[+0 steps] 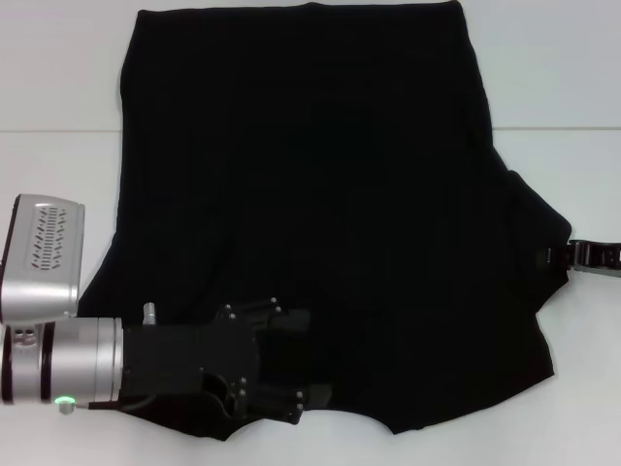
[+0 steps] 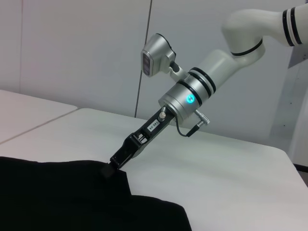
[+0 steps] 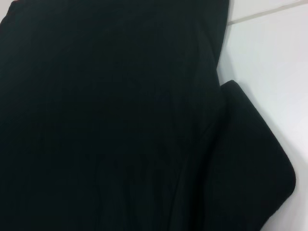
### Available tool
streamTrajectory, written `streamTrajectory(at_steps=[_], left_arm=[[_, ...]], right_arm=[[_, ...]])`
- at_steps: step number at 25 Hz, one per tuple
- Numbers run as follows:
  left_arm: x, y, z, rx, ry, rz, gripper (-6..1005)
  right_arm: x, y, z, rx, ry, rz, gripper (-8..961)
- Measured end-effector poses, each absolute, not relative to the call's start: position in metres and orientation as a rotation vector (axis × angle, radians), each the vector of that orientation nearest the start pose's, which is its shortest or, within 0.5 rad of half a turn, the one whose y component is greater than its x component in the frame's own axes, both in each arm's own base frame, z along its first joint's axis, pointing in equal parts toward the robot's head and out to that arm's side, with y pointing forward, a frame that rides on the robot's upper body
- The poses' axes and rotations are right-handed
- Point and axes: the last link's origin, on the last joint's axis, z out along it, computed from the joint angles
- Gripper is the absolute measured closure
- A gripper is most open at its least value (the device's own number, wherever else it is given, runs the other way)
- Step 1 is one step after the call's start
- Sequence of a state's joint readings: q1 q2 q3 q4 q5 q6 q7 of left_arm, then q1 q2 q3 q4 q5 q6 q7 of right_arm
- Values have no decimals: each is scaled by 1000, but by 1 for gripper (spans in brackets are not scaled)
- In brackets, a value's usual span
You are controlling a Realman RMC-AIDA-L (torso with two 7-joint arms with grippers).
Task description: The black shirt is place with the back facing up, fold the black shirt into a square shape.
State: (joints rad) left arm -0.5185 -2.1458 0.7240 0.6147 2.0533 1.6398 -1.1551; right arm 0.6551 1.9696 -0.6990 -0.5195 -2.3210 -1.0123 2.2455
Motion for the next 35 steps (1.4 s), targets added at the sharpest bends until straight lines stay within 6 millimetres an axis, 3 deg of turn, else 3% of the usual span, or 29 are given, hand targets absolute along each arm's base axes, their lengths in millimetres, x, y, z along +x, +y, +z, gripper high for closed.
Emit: streamTrajectory(at_steps=[9, 14, 27, 35], left_arm=[[-248, 297, -41, -2889, -371, -765, 50], [-249, 297, -41, -2885, -381, -769, 51], [-249, 290, -46, -2884, -430, -799, 51], [-249, 290, -46, -2886, -455, -805, 50]], right_arm=[[334, 395, 23, -2003, 1548, 270, 777], [338, 393, 24, -1987, 1539, 273, 938], [359, 385, 45, -1905, 1499, 357, 934], [361, 387, 48, -1891, 1442, 368, 931]])
